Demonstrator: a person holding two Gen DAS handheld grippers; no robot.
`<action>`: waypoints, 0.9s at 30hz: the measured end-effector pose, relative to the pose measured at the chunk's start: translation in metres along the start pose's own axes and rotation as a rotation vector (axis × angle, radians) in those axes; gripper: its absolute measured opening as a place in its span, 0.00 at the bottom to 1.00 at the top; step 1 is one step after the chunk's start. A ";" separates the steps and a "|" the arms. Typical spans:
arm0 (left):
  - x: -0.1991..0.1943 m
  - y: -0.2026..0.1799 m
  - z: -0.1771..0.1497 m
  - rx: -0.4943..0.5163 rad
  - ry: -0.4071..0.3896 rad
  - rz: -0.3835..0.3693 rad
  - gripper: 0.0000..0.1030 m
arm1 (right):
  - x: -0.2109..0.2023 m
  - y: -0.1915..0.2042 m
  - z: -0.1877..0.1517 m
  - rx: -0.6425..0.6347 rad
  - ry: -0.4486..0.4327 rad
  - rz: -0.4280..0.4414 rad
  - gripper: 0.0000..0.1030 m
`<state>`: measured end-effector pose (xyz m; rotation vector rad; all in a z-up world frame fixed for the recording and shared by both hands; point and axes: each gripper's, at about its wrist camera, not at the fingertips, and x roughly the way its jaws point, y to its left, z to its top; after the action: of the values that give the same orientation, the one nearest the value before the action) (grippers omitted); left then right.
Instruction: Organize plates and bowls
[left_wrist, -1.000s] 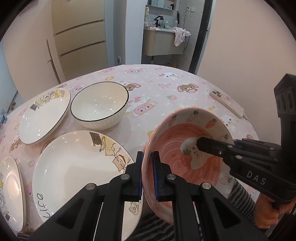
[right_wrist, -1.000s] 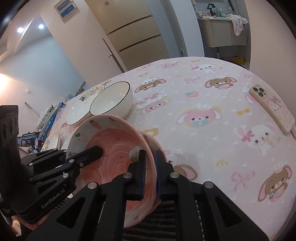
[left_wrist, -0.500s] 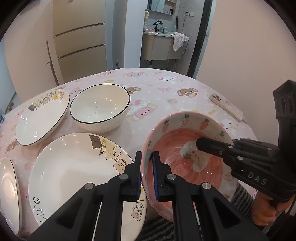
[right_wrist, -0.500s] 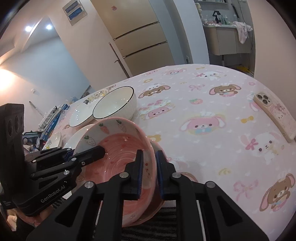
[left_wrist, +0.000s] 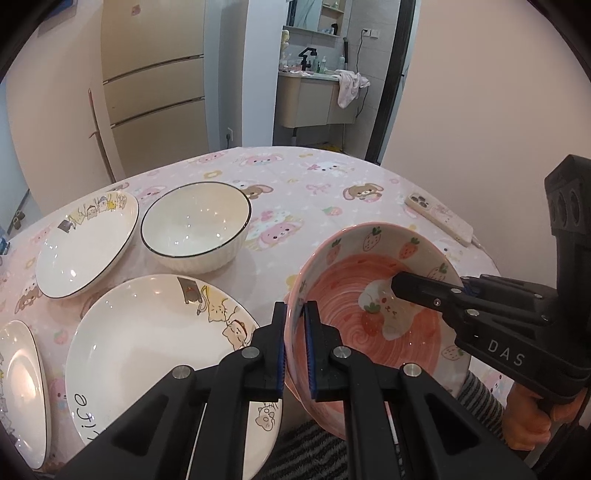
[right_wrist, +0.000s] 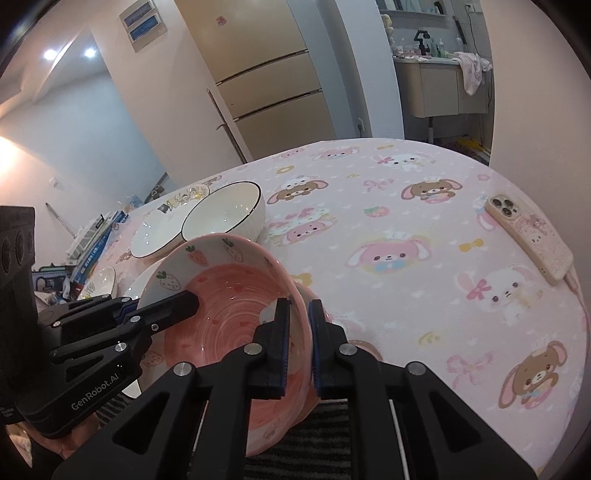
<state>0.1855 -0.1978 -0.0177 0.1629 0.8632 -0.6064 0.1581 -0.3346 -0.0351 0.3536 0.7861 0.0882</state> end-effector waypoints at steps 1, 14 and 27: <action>0.002 -0.001 -0.002 0.005 0.001 0.009 0.10 | 0.001 0.000 -0.001 0.000 0.004 -0.005 0.10; 0.009 -0.016 -0.022 0.125 -0.130 0.116 0.15 | 0.001 0.007 -0.016 -0.149 -0.122 -0.078 0.10; 0.001 -0.008 -0.019 0.086 -0.173 0.105 0.14 | -0.001 -0.003 -0.018 -0.140 -0.151 -0.062 0.08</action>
<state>0.1690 -0.1977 -0.0296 0.2291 0.6580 -0.5511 0.1442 -0.3326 -0.0472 0.2001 0.6366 0.0572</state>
